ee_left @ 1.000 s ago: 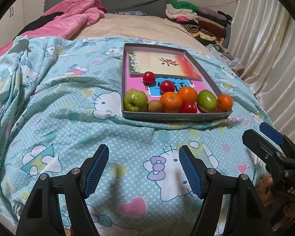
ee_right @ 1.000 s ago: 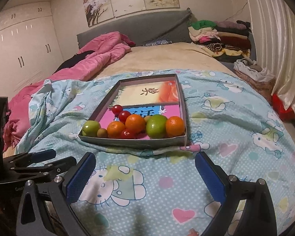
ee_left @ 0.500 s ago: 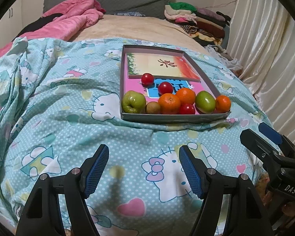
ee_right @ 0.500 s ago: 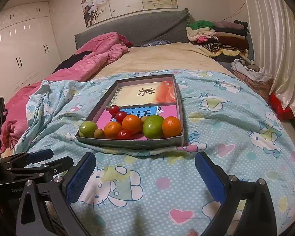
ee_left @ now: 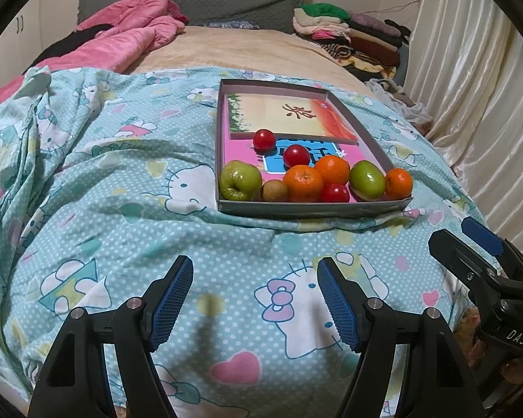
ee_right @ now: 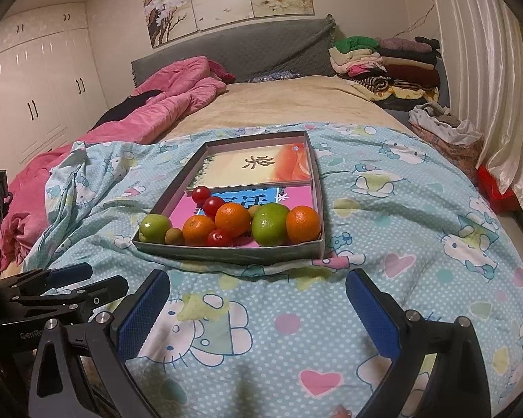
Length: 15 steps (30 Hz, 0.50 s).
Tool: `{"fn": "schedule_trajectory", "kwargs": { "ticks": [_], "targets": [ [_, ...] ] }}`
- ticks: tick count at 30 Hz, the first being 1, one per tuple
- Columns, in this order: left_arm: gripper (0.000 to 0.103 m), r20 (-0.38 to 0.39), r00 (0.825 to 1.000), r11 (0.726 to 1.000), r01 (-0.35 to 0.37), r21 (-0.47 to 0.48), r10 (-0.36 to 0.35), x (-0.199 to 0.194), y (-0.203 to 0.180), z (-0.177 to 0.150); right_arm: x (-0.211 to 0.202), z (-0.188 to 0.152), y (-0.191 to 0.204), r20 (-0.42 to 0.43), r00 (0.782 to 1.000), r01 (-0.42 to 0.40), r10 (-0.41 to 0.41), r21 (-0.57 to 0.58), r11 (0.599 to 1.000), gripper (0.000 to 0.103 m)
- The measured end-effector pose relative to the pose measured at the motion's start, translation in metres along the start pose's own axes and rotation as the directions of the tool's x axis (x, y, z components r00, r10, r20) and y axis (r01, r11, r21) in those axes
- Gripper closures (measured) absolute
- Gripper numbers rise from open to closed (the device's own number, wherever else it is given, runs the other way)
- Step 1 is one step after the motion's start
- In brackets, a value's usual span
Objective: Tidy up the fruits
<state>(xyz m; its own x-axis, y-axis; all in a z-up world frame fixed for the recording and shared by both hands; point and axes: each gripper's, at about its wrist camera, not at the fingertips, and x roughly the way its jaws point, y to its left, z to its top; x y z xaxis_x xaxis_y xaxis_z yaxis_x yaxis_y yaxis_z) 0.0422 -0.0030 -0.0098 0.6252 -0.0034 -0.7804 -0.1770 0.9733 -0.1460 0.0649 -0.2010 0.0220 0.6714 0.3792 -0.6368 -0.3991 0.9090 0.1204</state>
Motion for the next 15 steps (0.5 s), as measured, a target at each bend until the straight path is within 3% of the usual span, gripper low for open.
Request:
{"fn": "schedule_trajectory", "kwargs": {
  "ticks": [15],
  "targets": [
    [0.028, -0.002, 1.0, 1.0, -0.001, 0.008, 0.001, 0.0013, -0.0002, 0.0002, 0.0012, 0.0003, 0.0004, -0.005, 1.0, -0.001, 0.001, -0.001, 1.0, 0.001]
  ]
}}
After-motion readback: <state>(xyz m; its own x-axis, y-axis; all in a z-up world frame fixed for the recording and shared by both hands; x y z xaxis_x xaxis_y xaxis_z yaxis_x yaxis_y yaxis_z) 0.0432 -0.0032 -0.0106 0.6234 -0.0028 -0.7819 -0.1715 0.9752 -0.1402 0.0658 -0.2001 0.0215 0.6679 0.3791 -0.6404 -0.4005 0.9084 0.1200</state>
